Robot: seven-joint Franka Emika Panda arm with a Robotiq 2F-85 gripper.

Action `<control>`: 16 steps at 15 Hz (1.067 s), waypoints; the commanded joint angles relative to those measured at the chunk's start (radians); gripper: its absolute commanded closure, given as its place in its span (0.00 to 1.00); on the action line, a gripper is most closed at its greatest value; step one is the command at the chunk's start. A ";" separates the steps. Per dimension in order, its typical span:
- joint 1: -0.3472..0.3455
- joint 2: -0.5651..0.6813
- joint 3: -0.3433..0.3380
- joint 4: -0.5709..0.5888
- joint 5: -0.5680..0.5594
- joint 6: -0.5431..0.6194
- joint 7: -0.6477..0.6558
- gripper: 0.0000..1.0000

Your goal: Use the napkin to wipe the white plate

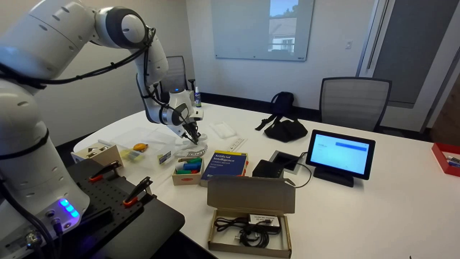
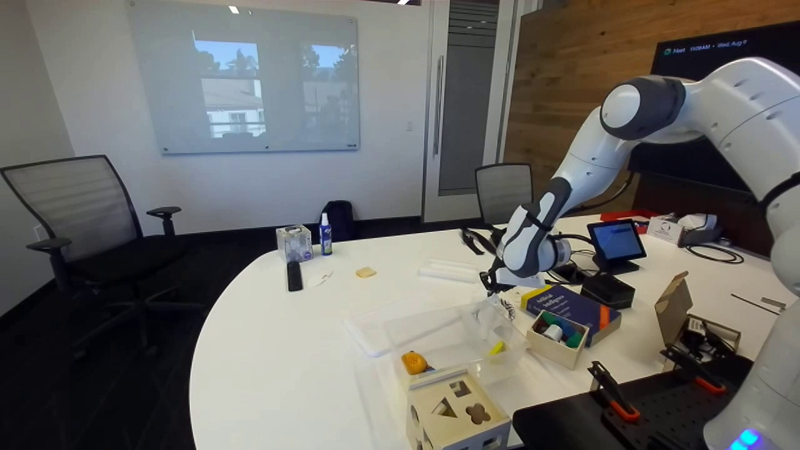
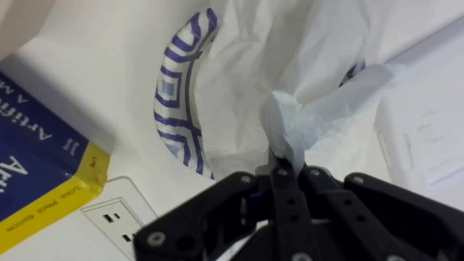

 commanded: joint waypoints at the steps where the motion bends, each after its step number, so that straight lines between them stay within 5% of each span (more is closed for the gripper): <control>1: 0.017 0.041 -0.015 0.077 0.147 -0.121 -0.121 0.99; 8: 0.054 0.117 -0.020 0.191 0.241 -0.395 -0.174 0.99; 16: 0.072 0.147 -0.008 0.226 0.289 -0.303 -0.167 0.99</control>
